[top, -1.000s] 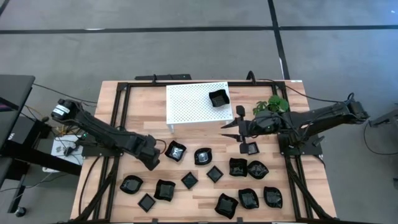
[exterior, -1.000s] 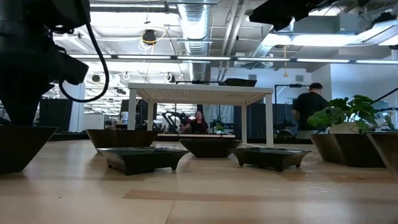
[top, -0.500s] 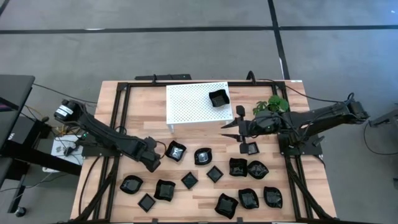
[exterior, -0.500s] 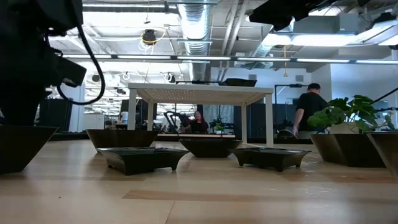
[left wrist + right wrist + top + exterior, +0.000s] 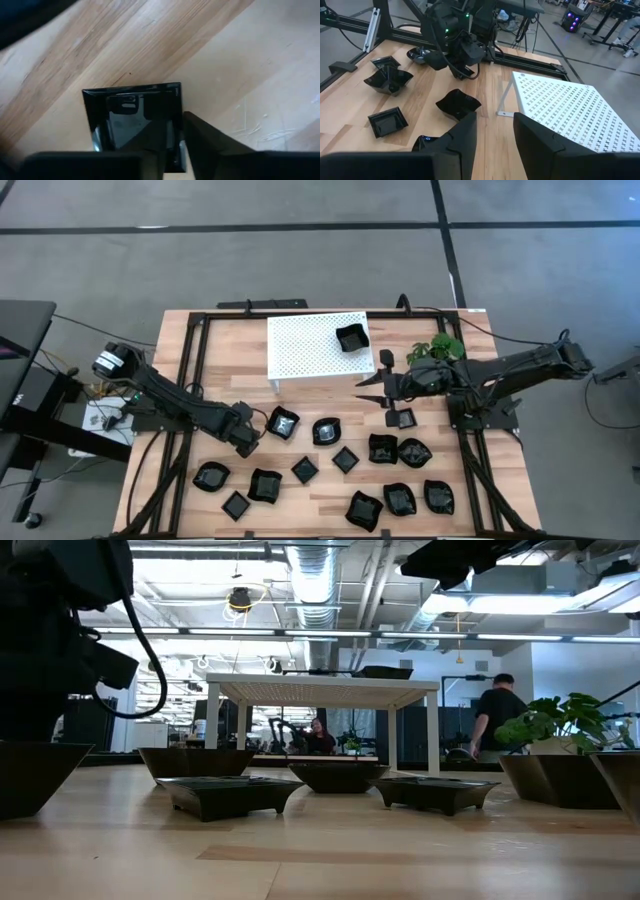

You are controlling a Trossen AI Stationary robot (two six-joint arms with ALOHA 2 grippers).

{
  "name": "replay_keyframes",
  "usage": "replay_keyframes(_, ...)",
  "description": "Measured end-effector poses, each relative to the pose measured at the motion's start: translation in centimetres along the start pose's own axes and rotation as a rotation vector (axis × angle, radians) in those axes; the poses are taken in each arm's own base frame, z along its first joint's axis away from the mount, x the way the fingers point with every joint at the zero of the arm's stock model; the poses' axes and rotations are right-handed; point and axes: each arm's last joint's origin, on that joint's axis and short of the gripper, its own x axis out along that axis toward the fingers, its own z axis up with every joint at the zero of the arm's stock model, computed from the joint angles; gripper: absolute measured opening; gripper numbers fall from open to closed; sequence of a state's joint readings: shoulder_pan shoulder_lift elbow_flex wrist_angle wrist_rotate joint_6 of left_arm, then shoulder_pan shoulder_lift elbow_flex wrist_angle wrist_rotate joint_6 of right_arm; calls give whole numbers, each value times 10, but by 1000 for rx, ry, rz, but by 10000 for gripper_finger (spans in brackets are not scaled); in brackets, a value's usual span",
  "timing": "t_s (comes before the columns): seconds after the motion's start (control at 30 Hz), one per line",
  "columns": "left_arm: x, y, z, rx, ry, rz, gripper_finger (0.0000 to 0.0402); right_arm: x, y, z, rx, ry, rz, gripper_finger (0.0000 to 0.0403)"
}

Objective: Pick & Place Mini shaped plates
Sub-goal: Put the square plate on the shelf

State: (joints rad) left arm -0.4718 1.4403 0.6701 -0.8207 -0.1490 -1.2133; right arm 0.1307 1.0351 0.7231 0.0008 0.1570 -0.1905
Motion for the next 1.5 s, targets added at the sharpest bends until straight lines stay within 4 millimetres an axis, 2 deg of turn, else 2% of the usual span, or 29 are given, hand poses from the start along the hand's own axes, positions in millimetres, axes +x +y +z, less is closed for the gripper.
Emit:
replay_keyframes(0.1, 0, 0, 0, 2, 2, 0, 12, 0, 0, 0, 0, 0, 0, 123)
replay_keyframes(0.23, -3, -2, 1, 3, 23, -18, 10, 0, 0, 0, -1, 1, 0, 123)
replay_keyframes(0.4, -21, -12, 7, 30, 27, -47, 6, 0, 0, 0, -2, 0, 0, 123)
replay_keyframes(0.7, -82, -26, 10, 81, 31, -18, 4, 0, 0, 0, -2, 0, 0, 123)
replay_keyframes(0.8, -105, -32, 13, 122, -39, -31, 4, 0, 0, 0, -2, 1, 0, 123)
replay_keyframes(0.9, -126, -37, 21, 251, -165, -51, 4, 0, 0, 0, -2, 0, 0, 123)
replay_keyframes(1.03, -152, -37, 45, 438, -348, -7, 4, 0, 0, 0, -2, -2, 0, 123)
replay_keyframes(1.2, -174, -19, 95, 559, -448, 58, 4, 0, 0, 1, 0, -10, -2, 123)
replay_keyframes(1.37, -168, 6, 157, 603, -489, 67, 4, 0, 0, 1, 0, -10, -2, 123)
replay_keyframes(1.5, -157, 16, 192, 660, -545, 80, 4, 0, 0, 1, 0, -10, -2, 123)
